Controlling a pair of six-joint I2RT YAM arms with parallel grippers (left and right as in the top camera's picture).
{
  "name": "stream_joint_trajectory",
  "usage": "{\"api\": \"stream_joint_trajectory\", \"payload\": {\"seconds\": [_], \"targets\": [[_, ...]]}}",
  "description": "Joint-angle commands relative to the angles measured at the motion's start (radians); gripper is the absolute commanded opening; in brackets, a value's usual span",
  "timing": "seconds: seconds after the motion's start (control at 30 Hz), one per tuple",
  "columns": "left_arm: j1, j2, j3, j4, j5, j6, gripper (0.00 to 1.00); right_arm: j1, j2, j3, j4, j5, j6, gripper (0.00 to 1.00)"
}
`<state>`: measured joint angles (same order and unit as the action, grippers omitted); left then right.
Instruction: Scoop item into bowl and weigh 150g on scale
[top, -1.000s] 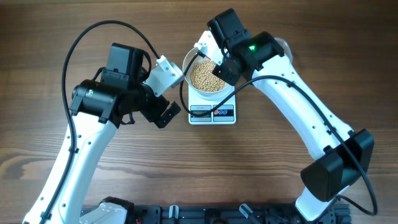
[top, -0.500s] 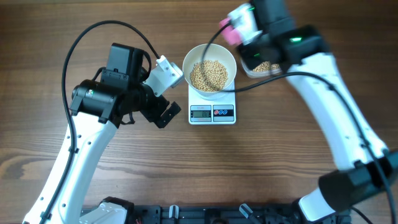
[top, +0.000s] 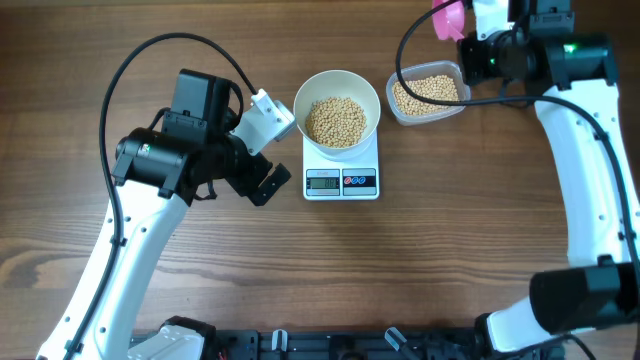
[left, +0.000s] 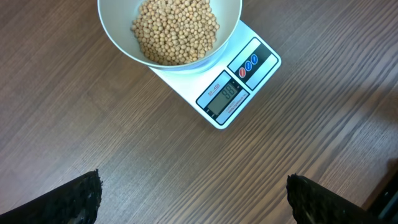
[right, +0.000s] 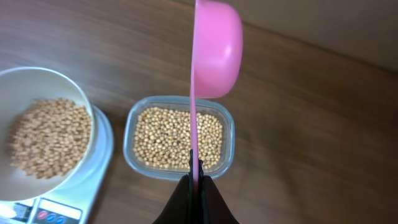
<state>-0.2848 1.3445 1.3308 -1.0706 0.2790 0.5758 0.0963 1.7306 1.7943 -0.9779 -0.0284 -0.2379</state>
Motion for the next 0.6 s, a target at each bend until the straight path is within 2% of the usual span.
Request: {"api": "stream_joint_trajectory", "payload": {"seconds": [0.0, 0.37, 0.57], "targets": [[0.001, -0.013, -0.002, 0.000, 0.008, 0.023, 1.00, 0.002, 0.082, -0.003, -0.009, 0.029, -0.023, 0.04], [0.001, -0.013, -0.002, 0.000, 0.008, 0.023, 1.00, 0.002, 0.121, -0.003, -0.150, 0.060, -0.050, 0.04], [0.001, -0.013, -0.002, 0.000, 0.008, 0.022, 1.00, 0.002, 0.125, -0.051, -0.126, 0.082, -0.050, 0.04]]}}
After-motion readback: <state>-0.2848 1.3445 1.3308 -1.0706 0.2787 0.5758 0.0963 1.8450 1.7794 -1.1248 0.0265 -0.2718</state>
